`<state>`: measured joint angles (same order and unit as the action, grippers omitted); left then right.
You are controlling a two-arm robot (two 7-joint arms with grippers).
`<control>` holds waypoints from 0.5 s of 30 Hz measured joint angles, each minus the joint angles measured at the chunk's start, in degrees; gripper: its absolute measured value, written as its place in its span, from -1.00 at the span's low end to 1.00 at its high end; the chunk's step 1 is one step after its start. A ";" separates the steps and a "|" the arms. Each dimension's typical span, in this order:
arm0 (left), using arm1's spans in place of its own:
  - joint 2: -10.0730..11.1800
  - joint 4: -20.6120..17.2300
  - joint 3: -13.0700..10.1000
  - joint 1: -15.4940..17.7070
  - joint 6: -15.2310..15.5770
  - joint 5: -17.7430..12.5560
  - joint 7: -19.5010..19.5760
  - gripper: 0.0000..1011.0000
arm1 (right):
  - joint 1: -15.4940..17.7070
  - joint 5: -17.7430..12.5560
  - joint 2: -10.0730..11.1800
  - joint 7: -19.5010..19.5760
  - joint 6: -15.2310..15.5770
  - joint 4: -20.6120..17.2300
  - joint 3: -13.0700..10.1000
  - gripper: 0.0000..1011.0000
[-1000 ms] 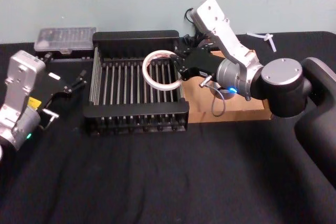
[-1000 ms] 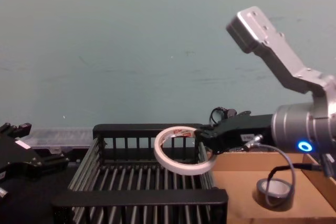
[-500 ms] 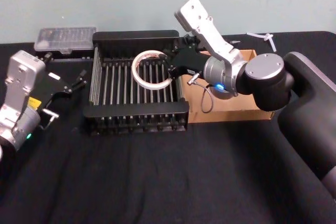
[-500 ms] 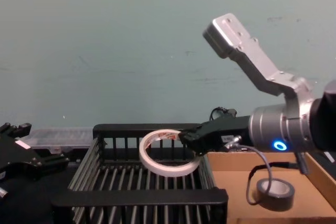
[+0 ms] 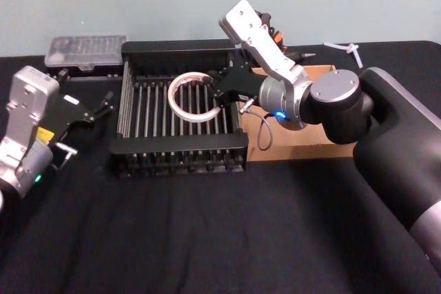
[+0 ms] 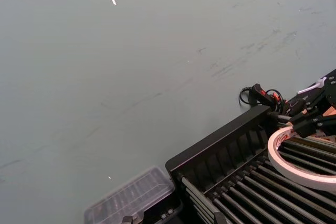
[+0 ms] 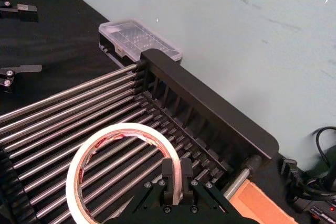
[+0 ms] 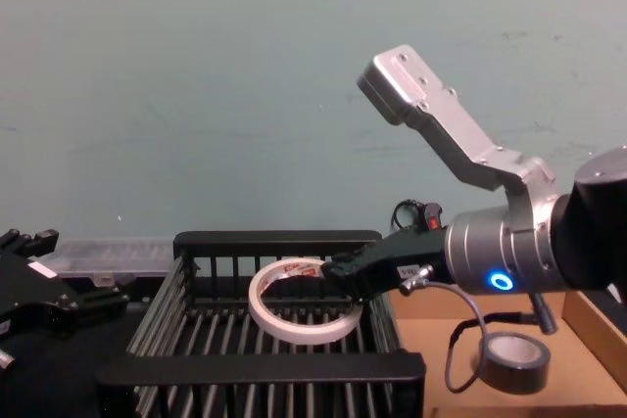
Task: Pick up the white tape and place it into the black box , Pick up the silver tape and place it into the brown box.
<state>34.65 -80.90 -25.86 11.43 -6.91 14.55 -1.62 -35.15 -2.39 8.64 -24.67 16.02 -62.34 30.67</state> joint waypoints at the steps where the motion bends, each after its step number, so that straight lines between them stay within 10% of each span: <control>1: 0.00 0.00 0.00 0.00 0.00 0.00 0.00 0.98 | -0.03 0.02 -0.05 -0.02 -0.02 0.14 0.00 -0.80; 15: 0.00 0.00 0.00 0.00 0.00 0.00 0.00 0.98 | -0.07 0.46 -0.40 0.10 -0.04 0.73 -0.02 -0.80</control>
<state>34.65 -80.90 -25.86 11.43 -6.91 14.55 -1.62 -35.22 -1.94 8.24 -24.57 15.98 -61.61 30.65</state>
